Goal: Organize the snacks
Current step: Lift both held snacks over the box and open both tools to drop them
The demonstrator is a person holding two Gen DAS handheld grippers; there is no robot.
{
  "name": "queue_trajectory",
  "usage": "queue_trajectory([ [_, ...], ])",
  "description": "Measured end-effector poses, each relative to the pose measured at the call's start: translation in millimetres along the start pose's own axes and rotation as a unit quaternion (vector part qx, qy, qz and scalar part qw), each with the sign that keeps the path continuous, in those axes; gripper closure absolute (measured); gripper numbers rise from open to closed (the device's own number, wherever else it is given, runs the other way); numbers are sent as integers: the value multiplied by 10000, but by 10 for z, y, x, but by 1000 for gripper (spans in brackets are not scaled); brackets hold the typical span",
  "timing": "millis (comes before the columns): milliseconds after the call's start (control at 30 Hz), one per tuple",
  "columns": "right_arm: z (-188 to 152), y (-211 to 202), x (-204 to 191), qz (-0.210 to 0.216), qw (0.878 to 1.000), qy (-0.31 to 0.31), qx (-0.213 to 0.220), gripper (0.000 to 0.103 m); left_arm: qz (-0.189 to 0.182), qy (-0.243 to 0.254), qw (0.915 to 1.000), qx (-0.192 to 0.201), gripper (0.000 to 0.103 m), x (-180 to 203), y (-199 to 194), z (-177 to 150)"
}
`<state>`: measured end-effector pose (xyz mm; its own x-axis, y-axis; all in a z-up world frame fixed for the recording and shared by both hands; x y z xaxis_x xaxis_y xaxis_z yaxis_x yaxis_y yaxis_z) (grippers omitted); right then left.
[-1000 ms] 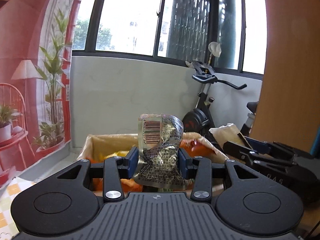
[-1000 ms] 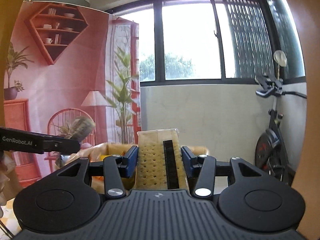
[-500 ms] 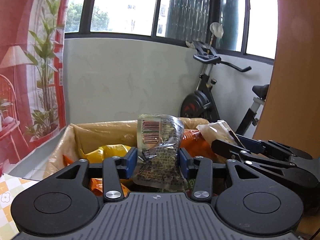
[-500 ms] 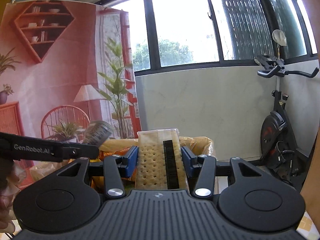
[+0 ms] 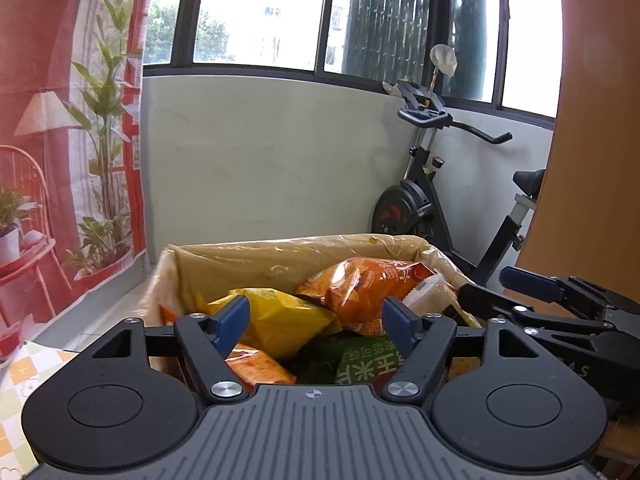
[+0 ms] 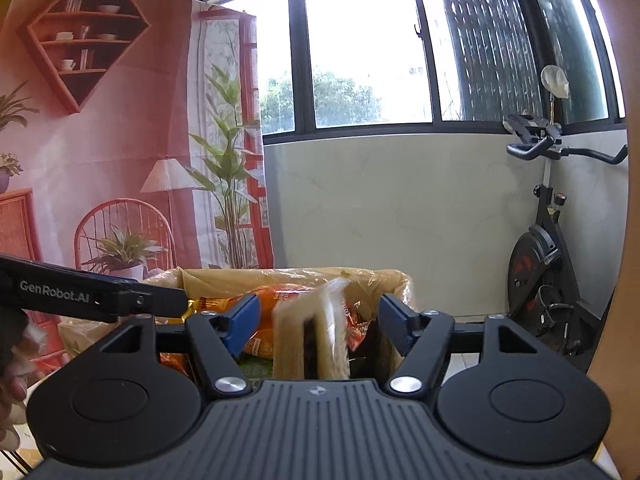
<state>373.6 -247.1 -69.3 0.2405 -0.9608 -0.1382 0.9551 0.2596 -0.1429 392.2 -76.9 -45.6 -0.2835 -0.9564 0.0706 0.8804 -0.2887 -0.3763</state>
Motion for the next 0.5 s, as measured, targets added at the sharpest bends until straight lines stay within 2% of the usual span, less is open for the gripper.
queue_trajectory([
  [300, -26, -339, -143, -30, 10000, 34, -54, 34, 122, -65, 9999, -49, 27, -208, -424, -75],
  [500, -220, -608, -268, 49, 9997, 127, -210, 34, 250, -193, 9994, -171, 27, -411, -708, -299],
])
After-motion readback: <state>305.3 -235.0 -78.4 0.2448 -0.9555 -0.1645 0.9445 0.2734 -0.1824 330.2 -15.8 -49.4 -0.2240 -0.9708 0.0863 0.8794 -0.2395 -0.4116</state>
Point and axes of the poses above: each gripper's, at about its wrist camera, not at the fingertips, and y roughly the way its jaws point, x to its right, z to its top, the point moved 3 cm from there along y, roughly the way its jaws point, and after that the axes turned 3 degrees about x, right-handed, at the moved point
